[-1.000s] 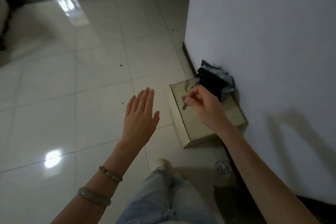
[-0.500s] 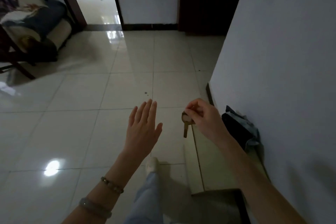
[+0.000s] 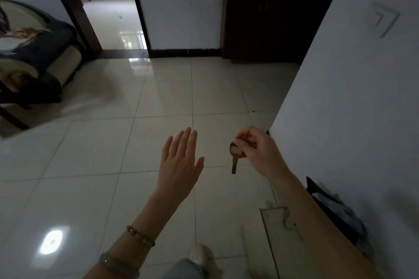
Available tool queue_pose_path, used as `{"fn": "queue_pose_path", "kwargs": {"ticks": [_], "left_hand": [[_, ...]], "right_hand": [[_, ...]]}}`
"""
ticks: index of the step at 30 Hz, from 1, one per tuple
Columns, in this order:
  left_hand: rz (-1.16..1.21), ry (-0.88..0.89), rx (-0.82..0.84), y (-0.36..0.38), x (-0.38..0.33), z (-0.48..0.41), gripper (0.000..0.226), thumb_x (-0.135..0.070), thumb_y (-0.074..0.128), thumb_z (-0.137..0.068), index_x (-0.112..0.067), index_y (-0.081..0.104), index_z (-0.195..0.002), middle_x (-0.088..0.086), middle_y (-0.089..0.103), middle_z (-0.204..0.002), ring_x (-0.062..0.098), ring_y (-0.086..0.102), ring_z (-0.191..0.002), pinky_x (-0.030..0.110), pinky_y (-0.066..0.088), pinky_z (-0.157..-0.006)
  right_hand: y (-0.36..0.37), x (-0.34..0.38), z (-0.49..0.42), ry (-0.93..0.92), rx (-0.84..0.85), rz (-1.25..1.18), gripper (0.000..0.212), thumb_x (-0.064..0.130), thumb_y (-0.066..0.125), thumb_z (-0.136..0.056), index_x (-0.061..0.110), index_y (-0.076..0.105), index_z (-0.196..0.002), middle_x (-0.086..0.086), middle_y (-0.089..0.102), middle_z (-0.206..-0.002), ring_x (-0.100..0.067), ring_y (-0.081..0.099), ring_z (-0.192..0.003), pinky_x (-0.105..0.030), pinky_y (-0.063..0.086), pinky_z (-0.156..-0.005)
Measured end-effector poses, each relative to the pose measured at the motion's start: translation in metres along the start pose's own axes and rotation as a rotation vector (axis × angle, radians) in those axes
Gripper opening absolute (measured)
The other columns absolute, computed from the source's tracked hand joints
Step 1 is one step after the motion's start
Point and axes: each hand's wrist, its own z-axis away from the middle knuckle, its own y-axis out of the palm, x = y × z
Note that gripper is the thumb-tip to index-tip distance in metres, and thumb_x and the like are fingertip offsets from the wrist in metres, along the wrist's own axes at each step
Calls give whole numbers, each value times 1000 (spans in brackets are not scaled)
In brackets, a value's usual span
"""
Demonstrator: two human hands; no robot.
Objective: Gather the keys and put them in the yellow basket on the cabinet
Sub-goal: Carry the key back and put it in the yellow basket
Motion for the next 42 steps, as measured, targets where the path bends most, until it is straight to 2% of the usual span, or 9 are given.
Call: {"fn": "queue_pose_path", "kwargs": {"ticks": [7, 14, 22, 29, 33, 36, 40, 42], "left_hand": [[33, 31, 21, 16, 33, -83, 63, -33, 50, -92, -2, 24, -141, 19, 31, -148, 30, 26, -138, 49, 22, -114], [39, 65, 28, 56, 54, -185, 63, -33, 54, -90, -2, 29, -139, 19, 40, -143, 31, 35, -133, 48, 26, -112], [9, 134, 49, 104, 61, -359, 63, -36, 52, -90, -3, 30, -139, 17, 46, -139, 29, 41, -129, 45, 25, -111], [67, 108, 49, 139, 56, -477, 61, -34, 57, -88, -2, 35, -136, 16, 51, -135, 30, 46, -125, 46, 28, -109], [99, 100, 47, 158, 61, -538, 61, -34, 56, -89, -2, 35, -136, 16, 50, -136, 29, 45, -126, 44, 27, -110], [107, 99, 41, 177, 65, -589, 61, -36, 55, -89, -3, 35, -136, 16, 49, -137, 29, 44, -127, 43, 23, -110], [122, 128, 44, 202, 73, -669, 61, -37, 53, -90, -4, 35, -137, 16, 48, -138, 29, 43, -128, 41, 19, -110], [124, 146, 49, 214, 81, -713, 61, -39, 50, -91, -5, 31, -139, 14, 44, -141, 27, 40, -130, 40, 17, -112]], "right_hand": [[3, -4, -86, 49, -37, -26, 4, 12, 60, -86, 15, 58, -86, -8, 67, -87, -20, 65, -83, -40, 59, -73], [-4, -31, -191, 85, -63, -37, 7, 13, 62, -85, 18, 59, -81, -6, 69, -82, -18, 67, -78, -47, 57, -74], [-48, -62, -351, 102, -97, -71, 7, 10, 60, -86, 15, 59, -81, -10, 69, -84, -22, 67, -80, -51, 55, -77], [-89, -87, -469, 117, -120, -49, 10, 10, 62, -85, 19, 59, -79, -9, 68, -85, -22, 66, -82, -51, 55, -77], [-99, -99, -527, 104, -129, -36, 12, 12, 62, -84, 22, 58, -79, 1, 68, -83, -11, 66, -79, -39, 57, -76], [-108, -113, -575, 101, -133, -16, 10, 14, 61, -85, 23, 58, -81, 2, 67, -86, -9, 65, -80, -29, 56, -73], [-119, -136, -646, 121, -177, -36, 10, 13, 61, -85, 21, 58, -80, -1, 68, -85, -14, 65, -79, -24, 54, -68], [-124, -146, -685, 128, -193, -47, 10, 14, 62, -85, 20, 58, -79, -3, 68, -86, -15, 65, -80, -29, 55, -70]]}}
